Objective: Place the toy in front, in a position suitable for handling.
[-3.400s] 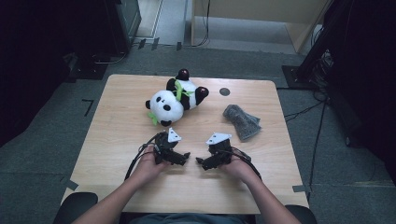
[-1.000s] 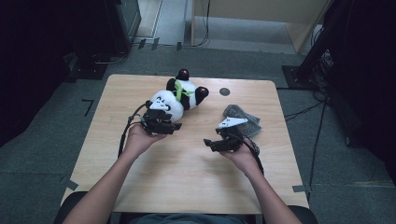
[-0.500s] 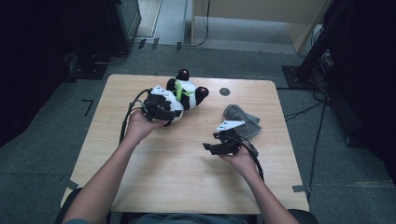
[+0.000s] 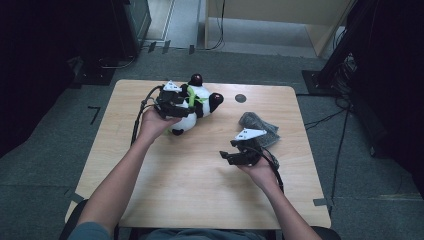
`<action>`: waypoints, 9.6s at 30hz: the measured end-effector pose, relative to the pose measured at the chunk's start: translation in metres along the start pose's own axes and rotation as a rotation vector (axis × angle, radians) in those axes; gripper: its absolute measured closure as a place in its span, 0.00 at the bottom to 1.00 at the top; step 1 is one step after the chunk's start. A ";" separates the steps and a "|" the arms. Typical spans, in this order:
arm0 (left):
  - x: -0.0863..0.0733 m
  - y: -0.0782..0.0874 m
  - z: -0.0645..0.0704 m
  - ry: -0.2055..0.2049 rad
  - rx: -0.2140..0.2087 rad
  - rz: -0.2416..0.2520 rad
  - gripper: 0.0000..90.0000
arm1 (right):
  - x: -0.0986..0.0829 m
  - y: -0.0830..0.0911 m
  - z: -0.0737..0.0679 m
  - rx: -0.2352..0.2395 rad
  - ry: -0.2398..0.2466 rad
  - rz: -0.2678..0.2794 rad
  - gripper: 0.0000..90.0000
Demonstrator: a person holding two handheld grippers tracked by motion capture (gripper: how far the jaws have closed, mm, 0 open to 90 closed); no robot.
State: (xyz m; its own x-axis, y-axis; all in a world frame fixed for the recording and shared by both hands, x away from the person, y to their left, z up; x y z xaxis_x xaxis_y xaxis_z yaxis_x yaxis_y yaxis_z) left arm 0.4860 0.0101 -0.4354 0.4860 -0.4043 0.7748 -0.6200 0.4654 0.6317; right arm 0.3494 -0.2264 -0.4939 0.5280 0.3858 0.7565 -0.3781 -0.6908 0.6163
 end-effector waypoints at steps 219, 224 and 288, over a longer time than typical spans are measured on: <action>-0.143 0.075 0.081 0.077 -0.107 0.028 0.17 | 0.120 -0.039 -0.061 0.216 0.033 -0.101 0.86; -0.142 0.076 0.081 0.063 -0.095 0.019 0.26 | 0.114 -0.056 -0.064 0.224 0.035 -0.155 0.86; -0.142 0.075 0.079 0.109 -0.091 0.026 0.32 | 0.134 -0.005 -0.032 0.095 0.016 -0.007 0.89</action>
State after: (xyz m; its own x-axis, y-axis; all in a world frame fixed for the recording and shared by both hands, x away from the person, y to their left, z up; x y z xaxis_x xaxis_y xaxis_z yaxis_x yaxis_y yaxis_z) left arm 0.3219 0.0395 -0.4998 0.5371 -0.3057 0.7862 -0.5774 0.5463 0.6068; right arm 0.3976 -0.1519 -0.3886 0.5184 0.4002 0.7557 -0.3003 -0.7422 0.5991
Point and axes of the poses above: each handheld gripper's, and its own axes: y roughly backward along the jaws, x roughly out of its top, z roughly to its right, the point moved 4 cm from there along -y, roughly forward along the jaws, and after that the axes turned 10 degrees about x, right-handed, at the moved point
